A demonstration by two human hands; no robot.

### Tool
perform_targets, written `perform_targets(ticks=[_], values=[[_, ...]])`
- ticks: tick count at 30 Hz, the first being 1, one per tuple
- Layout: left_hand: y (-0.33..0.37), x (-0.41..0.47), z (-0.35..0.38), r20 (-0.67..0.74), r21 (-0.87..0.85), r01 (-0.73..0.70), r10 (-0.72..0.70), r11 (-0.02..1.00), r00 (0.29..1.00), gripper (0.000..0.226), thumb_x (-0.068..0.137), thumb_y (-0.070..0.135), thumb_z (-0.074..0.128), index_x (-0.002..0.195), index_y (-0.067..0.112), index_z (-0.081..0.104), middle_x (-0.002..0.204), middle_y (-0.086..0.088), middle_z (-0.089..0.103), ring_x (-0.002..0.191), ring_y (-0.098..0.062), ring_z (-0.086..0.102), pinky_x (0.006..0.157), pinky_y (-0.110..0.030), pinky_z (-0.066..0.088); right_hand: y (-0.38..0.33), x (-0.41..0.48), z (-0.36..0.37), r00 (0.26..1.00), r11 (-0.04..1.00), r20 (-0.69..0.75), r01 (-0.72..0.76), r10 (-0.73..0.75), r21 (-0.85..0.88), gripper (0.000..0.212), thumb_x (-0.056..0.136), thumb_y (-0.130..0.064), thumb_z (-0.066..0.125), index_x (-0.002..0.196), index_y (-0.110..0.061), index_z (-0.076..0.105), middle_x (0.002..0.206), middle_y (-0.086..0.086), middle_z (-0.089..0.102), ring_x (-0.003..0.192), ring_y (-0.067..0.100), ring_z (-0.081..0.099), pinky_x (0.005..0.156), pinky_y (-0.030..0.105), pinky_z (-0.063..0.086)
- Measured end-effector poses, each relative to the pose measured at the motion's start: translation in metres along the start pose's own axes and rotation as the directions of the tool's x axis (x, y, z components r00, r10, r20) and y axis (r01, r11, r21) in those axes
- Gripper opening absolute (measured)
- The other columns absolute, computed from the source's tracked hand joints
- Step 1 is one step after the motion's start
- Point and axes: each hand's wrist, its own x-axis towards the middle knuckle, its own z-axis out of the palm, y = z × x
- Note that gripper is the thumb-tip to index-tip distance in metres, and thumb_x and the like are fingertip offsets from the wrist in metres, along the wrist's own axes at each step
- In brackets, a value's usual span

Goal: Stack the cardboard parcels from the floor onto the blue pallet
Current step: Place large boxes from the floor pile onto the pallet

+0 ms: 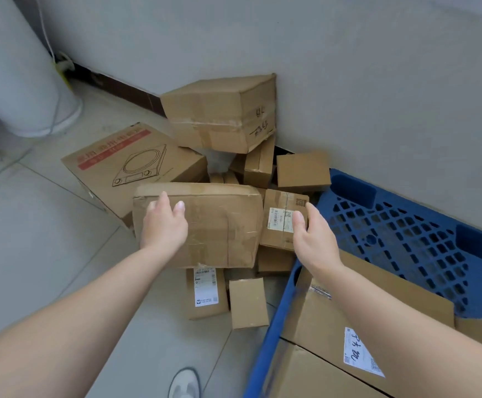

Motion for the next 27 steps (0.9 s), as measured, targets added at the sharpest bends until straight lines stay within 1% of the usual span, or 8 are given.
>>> perform_targets(ticks=[4, 7, 10, 13, 16, 19, 23, 27], values=[[-0.036, 0.045, 0.008, 0.002, 0.02, 0.037, -0.037, 0.999, 0.999, 0.054, 0.102, 0.033, 0.031, 0.15, 0.013, 0.021, 0.155, -0.012, 0.024, 0.142, -0.028, 0.025, 0.111, -0.042, 0.024, 0.0, 0.022, 0.049, 0.999, 0.999, 0.036, -0.034, 0.035, -0.019, 0.053, 0.1, -0.042, 0.03, 0.147, -0.02, 0.024, 0.15, 0.0, 0.033, 0.139, 0.019, 0.028, 0.11, 0.037, 0.025], [-0.06, 0.075, 0.015, 0.004, 0.016, 0.069, -0.069, 0.998, 0.998, 0.053, 0.102, 0.033, 0.031, 0.15, 0.012, 0.021, 0.154, -0.012, 0.025, 0.141, -0.028, 0.026, 0.11, -0.042, 0.026, 0.001, 0.041, 0.082, 0.996, 0.997, 0.058, -0.069, 0.07, -0.031, 0.053, 0.1, -0.041, 0.03, 0.147, -0.019, 0.023, 0.151, 0.003, 0.031, 0.14, 0.021, 0.026, 0.11, 0.038, 0.026], [-0.082, 0.101, 0.022, -0.001, 0.015, 0.09, -0.09, 0.996, 0.996, 0.052, 0.102, 0.031, 0.032, 0.15, 0.012, 0.022, 0.153, -0.013, 0.026, 0.14, -0.029, 0.027, 0.11, -0.042, 0.026, 0.006, 0.058, 0.108, 0.992, 0.993, 0.059, -0.106, 0.109, -0.046, 0.055, 0.099, -0.043, 0.03, 0.148, -0.019, 0.021, 0.154, 0.001, 0.026, 0.143, 0.02, 0.021, 0.113, 0.039, 0.022], [-0.103, 0.125, 0.031, -0.019, 0.009, 0.106, -0.106, 0.994, 0.994, 0.053, 0.102, 0.031, 0.033, 0.15, 0.011, 0.022, 0.151, -0.015, 0.027, 0.139, -0.031, 0.028, 0.11, -0.044, 0.026, 0.013, 0.074, 0.131, 0.989, 0.99, 0.058, -0.131, 0.134, -0.061, 0.056, 0.099, -0.044, 0.031, 0.149, -0.019, 0.021, 0.155, 0.002, 0.025, 0.143, 0.021, 0.02, 0.113, 0.04, 0.021], [-0.122, 0.144, 0.042, -0.048, 0.004, 0.137, -0.137, 0.991, 0.989, 0.055, 0.102, 0.031, 0.034, 0.15, 0.01, 0.02, 0.154, -0.015, 0.022, 0.141, -0.031, 0.025, 0.111, -0.045, 0.024, 0.023, 0.088, 0.151, 0.984, 0.985, 0.058, -0.164, 0.167, -0.051, 0.057, 0.099, -0.044, 0.031, 0.149, -0.019, 0.019, 0.156, 0.002, 0.022, 0.144, 0.021, 0.017, 0.114, 0.04, 0.019], [-0.139, 0.158, 0.052, -0.068, -0.001, 0.173, -0.173, 0.985, 0.983, 0.058, 0.101, 0.03, 0.036, 0.151, 0.008, 0.015, 0.157, -0.013, 0.013, 0.144, -0.03, 0.018, 0.114, -0.043, 0.019, 0.032, 0.097, 0.168, 0.978, 0.979, 0.053, -0.202, 0.203, -0.031, 0.058, 0.099, -0.043, 0.032, 0.149, -0.019, 0.015, 0.157, 0.003, 0.018, 0.144, 0.023, 0.016, 0.114, 0.04, 0.018], [-0.156, 0.172, 0.065, -0.084, 0.008, 0.189, -0.188, 0.982, 0.979, 0.063, 0.1, 0.03, 0.038, 0.15, 0.003, 0.011, 0.158, -0.014, 0.011, 0.144, -0.032, 0.018, 0.115, -0.044, 0.02, 0.042, 0.109, 0.186, 0.973, 0.973, 0.023, -0.23, 0.23, -0.011, 0.061, 0.099, -0.042, 0.033, 0.15, -0.02, 0.009, 0.158, 0.003, 0.011, 0.145, 0.024, 0.012, 0.114, 0.04, 0.017], [-0.164, 0.183, 0.078, -0.082, 0.012, 0.195, -0.193, 0.981, 0.978, 0.067, 0.1, 0.032, 0.038, 0.15, 0.002, 0.006, 0.158, -0.014, 0.011, 0.145, -0.031, 0.016, 0.115, -0.043, 0.019, 0.051, 0.122, 0.196, 0.963, 0.963, 0.007, -0.269, 0.269, 0.011, 0.062, 0.099, -0.043, 0.032, 0.15, -0.023, 0.003, 0.158, 0.002, 0.009, 0.144, 0.026, 0.013, 0.114, 0.041, 0.017]])
